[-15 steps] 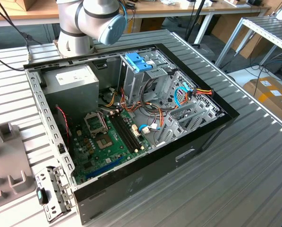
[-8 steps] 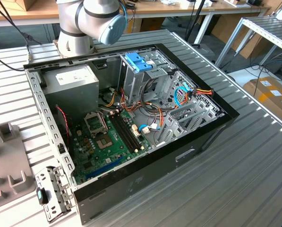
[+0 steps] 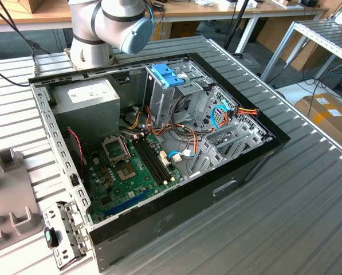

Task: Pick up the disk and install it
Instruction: 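Pick up the disk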

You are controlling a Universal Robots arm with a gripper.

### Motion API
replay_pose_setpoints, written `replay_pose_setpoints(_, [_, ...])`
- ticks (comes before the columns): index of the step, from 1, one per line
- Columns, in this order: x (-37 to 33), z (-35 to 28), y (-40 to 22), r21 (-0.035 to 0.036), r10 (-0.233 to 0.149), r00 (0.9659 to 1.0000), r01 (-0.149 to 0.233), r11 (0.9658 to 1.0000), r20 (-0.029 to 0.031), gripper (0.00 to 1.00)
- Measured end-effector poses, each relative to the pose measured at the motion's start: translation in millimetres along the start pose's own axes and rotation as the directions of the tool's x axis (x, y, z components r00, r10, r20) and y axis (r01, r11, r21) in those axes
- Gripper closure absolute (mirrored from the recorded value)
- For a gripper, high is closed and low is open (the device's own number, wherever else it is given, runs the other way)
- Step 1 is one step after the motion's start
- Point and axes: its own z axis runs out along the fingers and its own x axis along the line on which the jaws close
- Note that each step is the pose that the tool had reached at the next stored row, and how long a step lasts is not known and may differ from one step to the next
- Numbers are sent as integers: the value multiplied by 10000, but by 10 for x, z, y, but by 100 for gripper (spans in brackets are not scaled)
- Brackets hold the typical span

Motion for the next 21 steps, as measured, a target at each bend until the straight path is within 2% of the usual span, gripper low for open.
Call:
replay_pose_setpoints(13, [0,4,0,2,0,10000,0,10000,1,89])
replay_pose_setpoints(15, [0,4,0,2,0,10000,0,10000,2,76])
replay_pose_setpoints(17, [0,5,0,2,0,10000,0,10000,2,76])
replay_pose_setpoints(21, [0,5,0,2,0,10000,0,10000,1,53])
